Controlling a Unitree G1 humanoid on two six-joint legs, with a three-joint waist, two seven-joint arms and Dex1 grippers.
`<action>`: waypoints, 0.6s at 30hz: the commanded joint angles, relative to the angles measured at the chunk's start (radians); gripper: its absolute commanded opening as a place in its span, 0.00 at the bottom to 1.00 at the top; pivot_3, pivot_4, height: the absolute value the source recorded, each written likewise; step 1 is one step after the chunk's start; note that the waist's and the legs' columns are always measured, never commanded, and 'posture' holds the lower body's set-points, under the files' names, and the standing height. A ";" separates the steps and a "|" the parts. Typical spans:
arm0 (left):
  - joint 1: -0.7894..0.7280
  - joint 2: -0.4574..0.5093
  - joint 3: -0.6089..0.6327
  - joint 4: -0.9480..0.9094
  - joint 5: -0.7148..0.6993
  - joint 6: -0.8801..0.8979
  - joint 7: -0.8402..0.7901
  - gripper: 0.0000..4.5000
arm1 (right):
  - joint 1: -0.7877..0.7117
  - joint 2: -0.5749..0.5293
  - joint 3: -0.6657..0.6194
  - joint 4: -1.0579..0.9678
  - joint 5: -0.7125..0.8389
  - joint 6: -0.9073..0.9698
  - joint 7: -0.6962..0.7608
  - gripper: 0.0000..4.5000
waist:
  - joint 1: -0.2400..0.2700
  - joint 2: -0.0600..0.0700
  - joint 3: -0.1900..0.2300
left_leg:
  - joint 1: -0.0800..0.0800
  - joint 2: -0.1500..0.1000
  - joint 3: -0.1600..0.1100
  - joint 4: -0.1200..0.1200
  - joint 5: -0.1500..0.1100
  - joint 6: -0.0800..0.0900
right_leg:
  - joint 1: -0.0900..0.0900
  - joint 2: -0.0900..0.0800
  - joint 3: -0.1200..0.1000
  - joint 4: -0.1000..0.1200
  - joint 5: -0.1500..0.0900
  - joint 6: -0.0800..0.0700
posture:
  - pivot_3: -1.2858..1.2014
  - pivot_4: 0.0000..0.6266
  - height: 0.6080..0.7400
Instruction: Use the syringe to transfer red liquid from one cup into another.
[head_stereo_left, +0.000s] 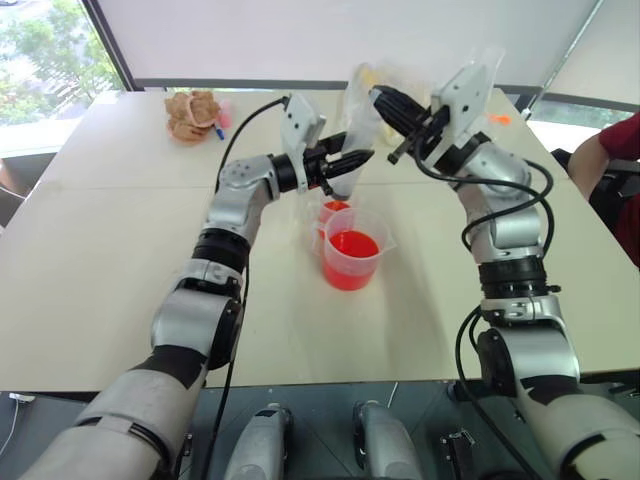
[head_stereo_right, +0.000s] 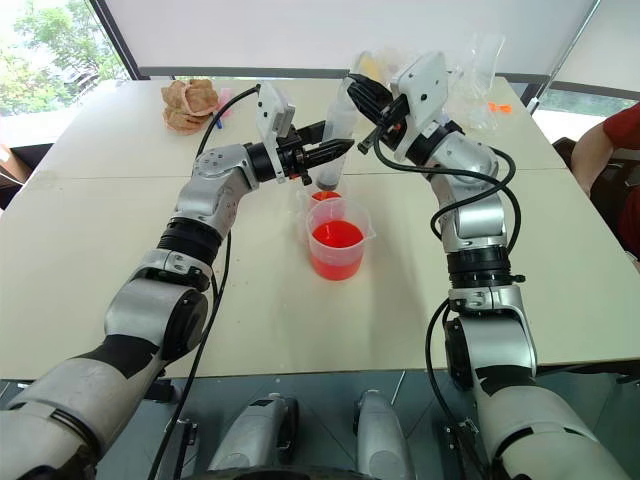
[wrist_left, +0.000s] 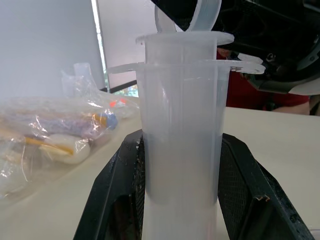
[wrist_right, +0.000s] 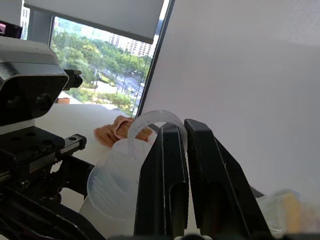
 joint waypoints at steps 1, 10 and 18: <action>-0.078 -0.018 0.043 -0.090 -0.050 -0.025 0.035 0.31 | 0.036 0.043 0.091 -0.026 -0.010 0.017 0.056 0.01 | 0.000 0.000 0.000 | 0.000 0.000 0.000 0.000 0.000 0.000 | 0.000 0.000 0.000 0.000 0.000 0.000 | 0.52 0.24 0.98; -0.057 -0.025 0.051 -0.134 -0.073 0.014 0.024 0.31 | 0.027 0.016 0.037 -0.052 -0.016 -0.016 0.007 0.71 | 0.000 0.000 0.000 | 0.000 0.000 0.000 0.000 0.000 0.000 | 0.000 0.000 0.000 0.001 0.000 0.000 | 0.52 0.24 0.98; -0.041 -0.021 0.052 -0.184 -0.081 0.050 0.035 0.31 | 0.102 -0.042 -0.061 -0.204 0.087 0.112 -0.034 0.71 | 0.004 0.001 0.000 | 0.000 0.000 -0.001 0.000 0.000 0.000 | 0.000 0.000 -0.001 0.000 0.000 0.000 | 0.52 0.24 0.98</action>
